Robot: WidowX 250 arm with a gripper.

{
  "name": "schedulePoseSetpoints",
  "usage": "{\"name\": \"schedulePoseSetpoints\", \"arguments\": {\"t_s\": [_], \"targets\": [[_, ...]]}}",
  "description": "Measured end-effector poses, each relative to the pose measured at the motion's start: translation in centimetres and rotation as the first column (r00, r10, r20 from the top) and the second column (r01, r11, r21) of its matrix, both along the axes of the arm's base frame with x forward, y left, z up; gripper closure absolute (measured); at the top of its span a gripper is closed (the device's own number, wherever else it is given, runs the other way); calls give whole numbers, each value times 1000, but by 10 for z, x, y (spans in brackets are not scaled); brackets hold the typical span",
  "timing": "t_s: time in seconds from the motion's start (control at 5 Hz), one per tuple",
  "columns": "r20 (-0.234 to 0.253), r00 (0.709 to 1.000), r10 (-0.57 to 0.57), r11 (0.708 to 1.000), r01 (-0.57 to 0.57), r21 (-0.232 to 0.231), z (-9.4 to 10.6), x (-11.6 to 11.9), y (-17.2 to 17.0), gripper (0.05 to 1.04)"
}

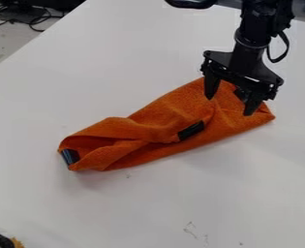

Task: Unfold the cloth from the bottom right to the top left

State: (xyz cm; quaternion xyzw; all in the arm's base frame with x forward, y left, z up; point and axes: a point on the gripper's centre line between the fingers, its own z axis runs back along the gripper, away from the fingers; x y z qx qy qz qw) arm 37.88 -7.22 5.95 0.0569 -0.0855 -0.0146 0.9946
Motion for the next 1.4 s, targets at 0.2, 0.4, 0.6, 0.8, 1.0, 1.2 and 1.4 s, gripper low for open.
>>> {"name": "schedulePoseSetpoints", "arguments": {"t_s": [0.2, 0.4, 0.6, 0.8, 1.0, 1.2, 1.4], "targets": [[-41, 999, 6, 1000, -6, 10, -15, -5, 1, 83], [-76, 996, 46, 999, -44, 27, -28, -20, 7, 83], [-52, 994, 95, 996, -94, 11, -28, -39, 19, 83], [-63, 989, 136, 991, -135, 8, -35, -48, 34, 120], [-74, 987, 142, 990, -142, 14, -35, -50, 37, 388], [-65, 988, 137, 991, -137, 6, -31, -45, 39, 693], [-65, 989, 130, 992, -129, 7, -27, -42, 38, 921]]}}
